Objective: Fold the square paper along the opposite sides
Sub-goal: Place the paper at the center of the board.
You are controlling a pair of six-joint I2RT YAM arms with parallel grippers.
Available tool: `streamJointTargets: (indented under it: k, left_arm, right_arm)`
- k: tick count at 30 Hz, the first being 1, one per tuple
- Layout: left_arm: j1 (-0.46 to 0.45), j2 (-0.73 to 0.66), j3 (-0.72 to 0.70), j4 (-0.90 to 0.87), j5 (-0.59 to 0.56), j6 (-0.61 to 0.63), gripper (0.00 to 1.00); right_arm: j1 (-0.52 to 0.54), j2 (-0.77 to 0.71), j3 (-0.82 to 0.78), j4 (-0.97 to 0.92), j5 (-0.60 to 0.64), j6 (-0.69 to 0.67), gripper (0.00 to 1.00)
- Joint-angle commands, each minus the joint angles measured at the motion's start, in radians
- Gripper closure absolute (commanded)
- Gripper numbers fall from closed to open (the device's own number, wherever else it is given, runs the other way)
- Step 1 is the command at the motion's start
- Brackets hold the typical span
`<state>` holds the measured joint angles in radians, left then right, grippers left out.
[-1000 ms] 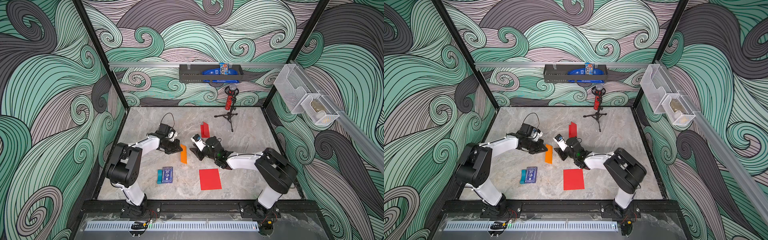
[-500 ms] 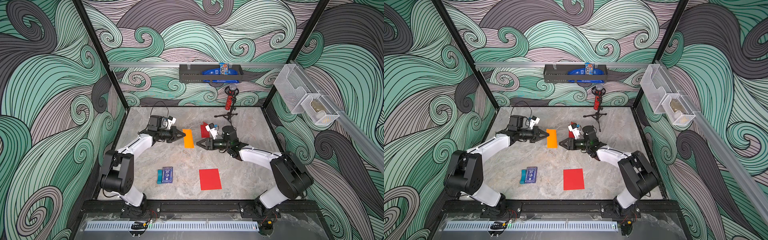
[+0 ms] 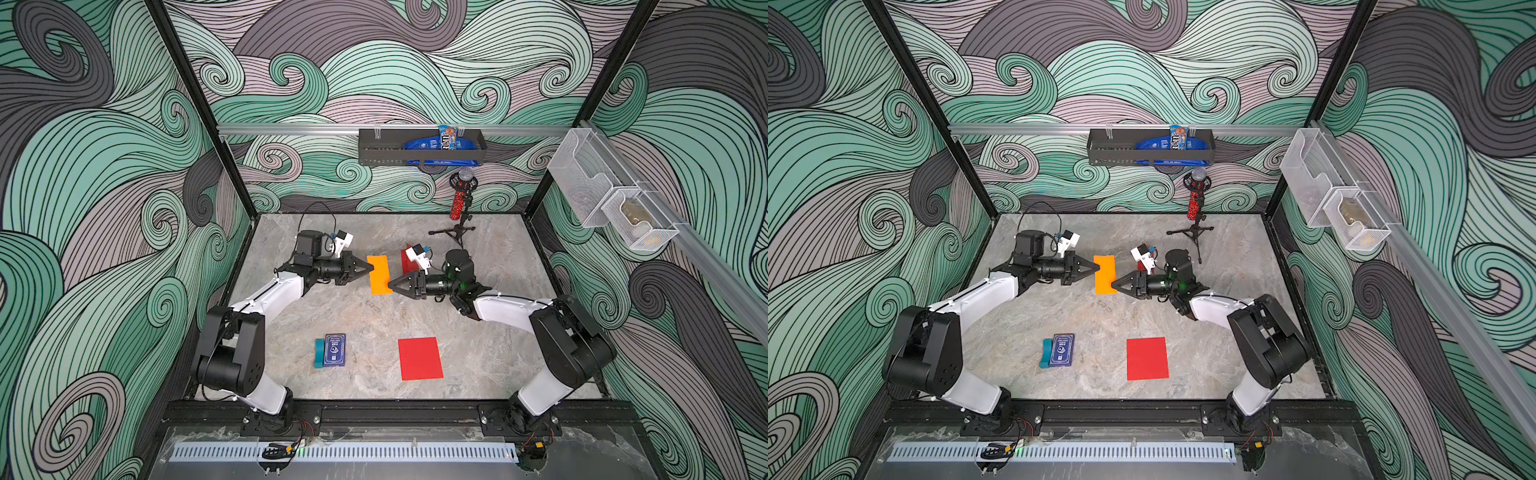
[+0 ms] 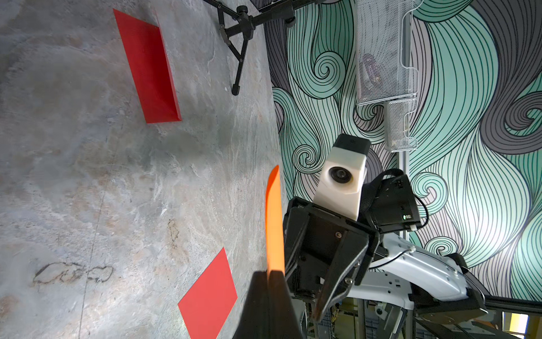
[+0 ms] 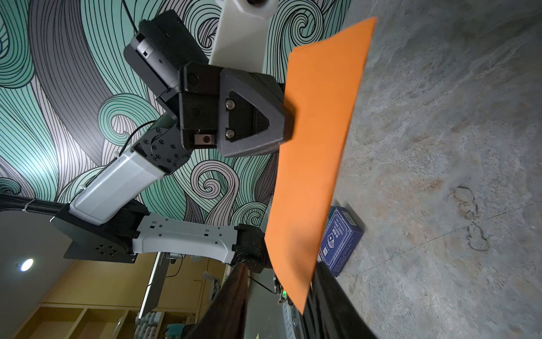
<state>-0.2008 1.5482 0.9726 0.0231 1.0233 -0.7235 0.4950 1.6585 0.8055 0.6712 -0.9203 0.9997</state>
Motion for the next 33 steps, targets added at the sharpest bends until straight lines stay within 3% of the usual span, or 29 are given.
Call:
streamJointTargets:
  k: [1, 6, 9, 13, 15, 19, 23, 30, 33]
  left_arm:
    - [0.009, -0.028, -0.003, 0.041, 0.032, -0.017, 1.00]
    - [0.012, -0.039, -0.003, 0.052, 0.035, -0.028, 1.00]
    - [0.013, -0.045, -0.004, 0.052, 0.035, -0.028, 1.00]
    - [0.017, -0.054, -0.005, 0.052, 0.034, -0.027, 1.00]
    - [0.018, -0.055, -0.006, 0.052, 0.034, -0.027, 0.99]
    - [0.020, -0.050, -0.012, 0.072, 0.032, -0.036, 0.81]
    - [0.020, -0.048, -0.042, 0.158, 0.041, -0.090, 0.71]
    - [0.020, -0.059, -0.071, 0.250, 0.049, -0.132, 0.70]
    - [0.021, -0.064, -0.082, 0.268, 0.049, -0.143, 0.85]
  right_arm:
    - [0.000, 0.021, 0.010, 0.048, -0.029, 0.030, 0.64]
    - [0.001, 0.027, 0.018, 0.042, -0.031, 0.029, 0.73]
    - [0.002, 0.027, 0.024, 0.018, -0.031, 0.017, 0.88]
    - [0.002, 0.016, 0.022, 0.014, -0.033, 0.017, 0.98]
    - [0.001, 0.009, 0.023, 0.014, -0.032, 0.017, 1.00]
    - [0.008, 0.000, 0.032, 0.007, -0.036, 0.017, 1.00]
    - [0.023, -0.003, 0.044, -0.004, -0.041, 0.014, 1.00]
    - [0.039, 0.000, 0.050, -0.015, -0.048, 0.015, 1.00]
    - [0.042, -0.004, 0.048, -0.019, -0.051, 0.014, 1.00]
